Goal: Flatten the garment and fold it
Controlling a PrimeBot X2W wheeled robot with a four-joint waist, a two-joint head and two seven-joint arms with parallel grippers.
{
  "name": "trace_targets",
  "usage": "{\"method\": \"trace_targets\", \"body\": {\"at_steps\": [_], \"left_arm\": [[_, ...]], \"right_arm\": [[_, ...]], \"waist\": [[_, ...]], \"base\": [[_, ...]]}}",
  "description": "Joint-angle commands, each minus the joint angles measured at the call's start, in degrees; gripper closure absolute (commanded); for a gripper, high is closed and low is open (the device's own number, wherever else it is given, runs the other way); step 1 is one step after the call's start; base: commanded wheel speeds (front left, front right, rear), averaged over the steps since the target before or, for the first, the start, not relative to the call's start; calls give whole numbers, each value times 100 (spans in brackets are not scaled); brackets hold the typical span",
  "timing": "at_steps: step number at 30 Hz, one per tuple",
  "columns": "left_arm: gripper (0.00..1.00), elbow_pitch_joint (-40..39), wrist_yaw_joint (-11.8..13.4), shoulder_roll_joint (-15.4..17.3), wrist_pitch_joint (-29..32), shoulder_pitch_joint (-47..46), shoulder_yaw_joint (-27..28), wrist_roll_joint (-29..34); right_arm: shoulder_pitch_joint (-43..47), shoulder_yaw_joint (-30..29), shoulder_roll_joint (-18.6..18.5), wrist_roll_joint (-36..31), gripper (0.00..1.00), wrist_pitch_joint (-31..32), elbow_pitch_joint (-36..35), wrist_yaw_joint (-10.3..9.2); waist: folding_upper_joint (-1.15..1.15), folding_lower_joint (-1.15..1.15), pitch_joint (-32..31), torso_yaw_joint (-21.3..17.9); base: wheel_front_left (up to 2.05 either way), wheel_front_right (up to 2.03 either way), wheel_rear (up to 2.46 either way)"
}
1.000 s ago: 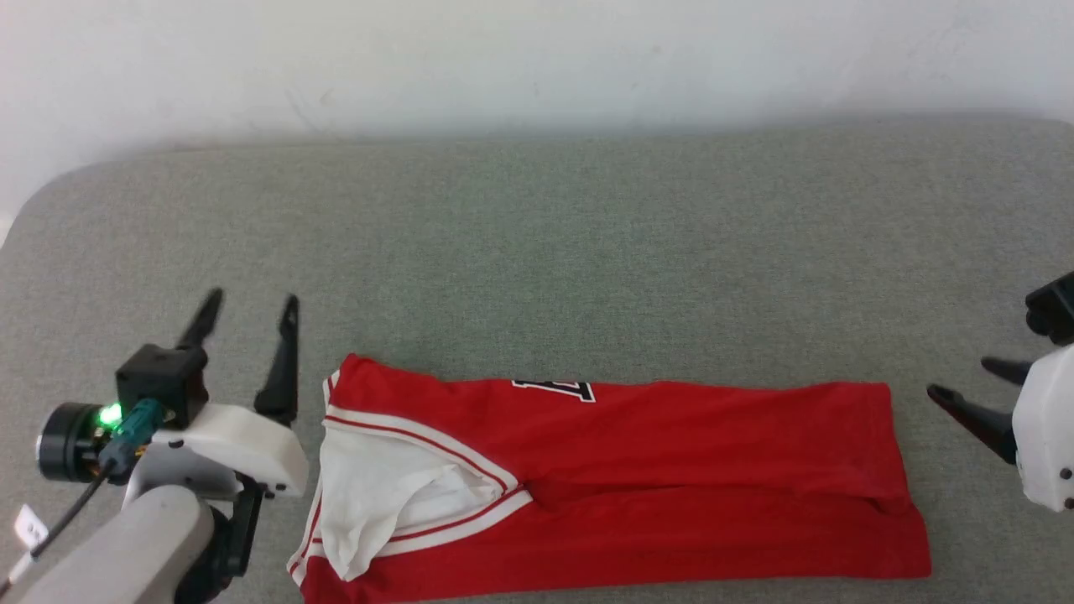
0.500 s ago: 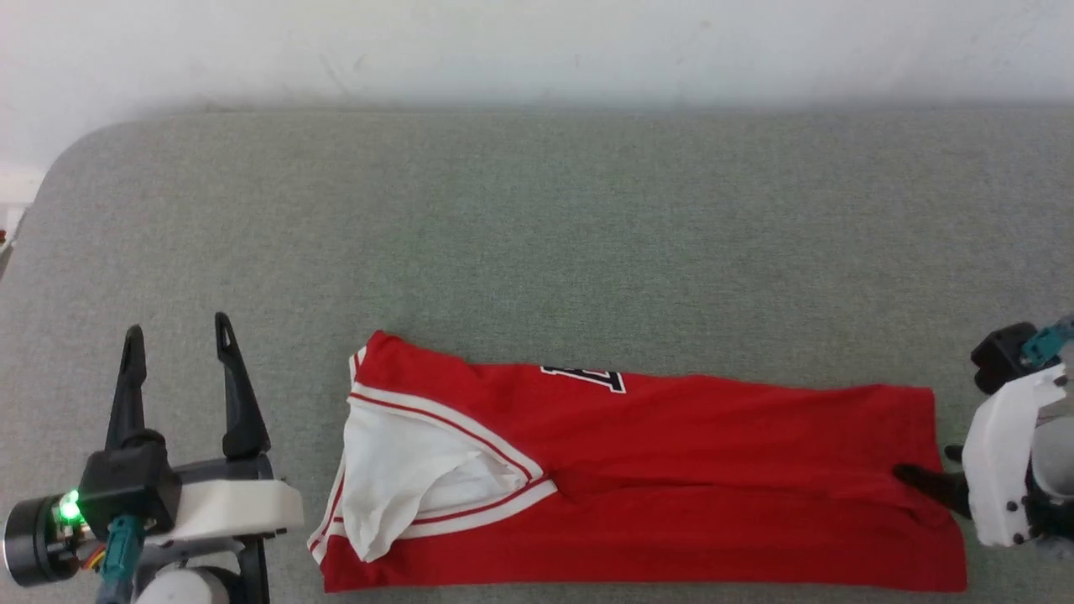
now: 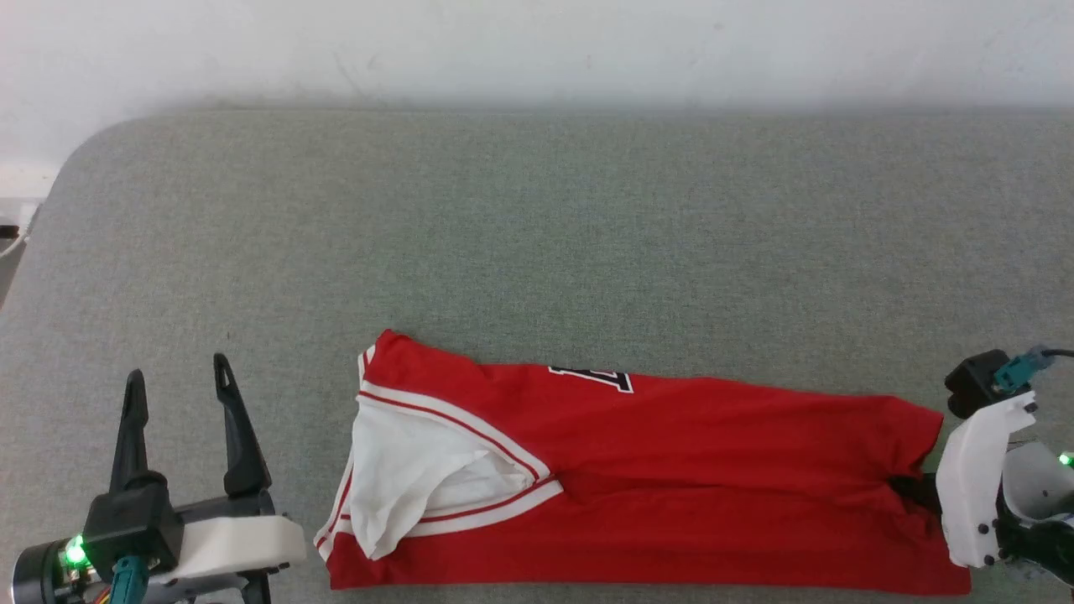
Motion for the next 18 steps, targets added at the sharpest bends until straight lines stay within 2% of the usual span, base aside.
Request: {"method": "trace_targets", "body": {"at_steps": [1,6,11,18], "left_arm": [[0,7,-104,-86,-27,84,115,95],[0,-66,-362,-217,-27,131,338,283],[0,-57,-516,-299,-27,149,447,429],[0,-43,-640,-370,-27,161,467,577]], "right_arm": [[122,149,136,89,100,-74,27,19],[-63,47,-82,163,100,-310,-261,19],[-64,-179,-550,211,100,-357,-468,19],[272,-736,-1275,203,100,-313,-108,19]], "waist": [[0,0,-60,-46],[0,0,-135,-118],[0,0,-206,-152],[0,0,-228,-174]], "base": [[0,0,0],[0,0,0],[0,0,0],[0,0,0]]}}
